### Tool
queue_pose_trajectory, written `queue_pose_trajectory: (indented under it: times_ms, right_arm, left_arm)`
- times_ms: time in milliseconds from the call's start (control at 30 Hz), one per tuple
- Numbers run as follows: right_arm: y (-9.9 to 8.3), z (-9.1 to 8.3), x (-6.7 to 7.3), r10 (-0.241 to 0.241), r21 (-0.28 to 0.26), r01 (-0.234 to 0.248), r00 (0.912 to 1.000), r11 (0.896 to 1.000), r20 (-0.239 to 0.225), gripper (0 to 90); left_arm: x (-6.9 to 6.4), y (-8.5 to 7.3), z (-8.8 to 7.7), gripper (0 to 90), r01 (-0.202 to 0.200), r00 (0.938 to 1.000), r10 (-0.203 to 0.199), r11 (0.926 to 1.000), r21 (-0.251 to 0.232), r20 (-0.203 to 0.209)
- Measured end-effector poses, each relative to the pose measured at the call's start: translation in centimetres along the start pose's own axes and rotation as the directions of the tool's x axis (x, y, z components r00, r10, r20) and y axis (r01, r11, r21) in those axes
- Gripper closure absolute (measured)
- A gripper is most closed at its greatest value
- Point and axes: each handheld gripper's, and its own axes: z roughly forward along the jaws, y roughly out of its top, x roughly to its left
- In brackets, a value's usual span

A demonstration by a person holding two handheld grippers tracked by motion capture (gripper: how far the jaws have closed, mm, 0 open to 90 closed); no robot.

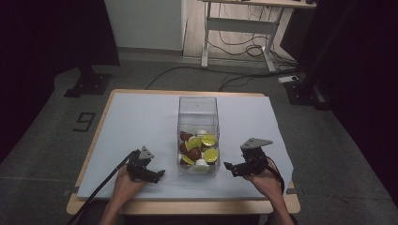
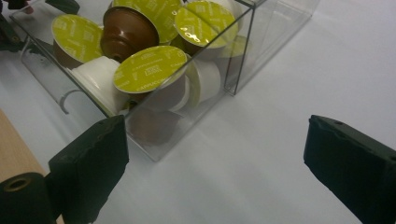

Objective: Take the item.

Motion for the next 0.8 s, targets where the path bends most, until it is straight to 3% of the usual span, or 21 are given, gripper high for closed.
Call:
queue_pose_trajectory:
  times_ms: [467,800]
  right_arm:
    - [1.5,0.6,1.1,-0.041,-0.003,0.041,0.999,0.999,-0.02,8.7]
    - [3.4,2.0,2.4,-0.068,0.0,0.068,0.994,0.998,-0.086,12.3]
  left_arm:
    - [0.0,0.0,0.0,0.1,-0.001,1.0,0.001,1.0,0.001,0.0]
    - [0.0,0.0,0.0,0.1,0.0,1.0,0.0,1.0,0.0,-0.001]
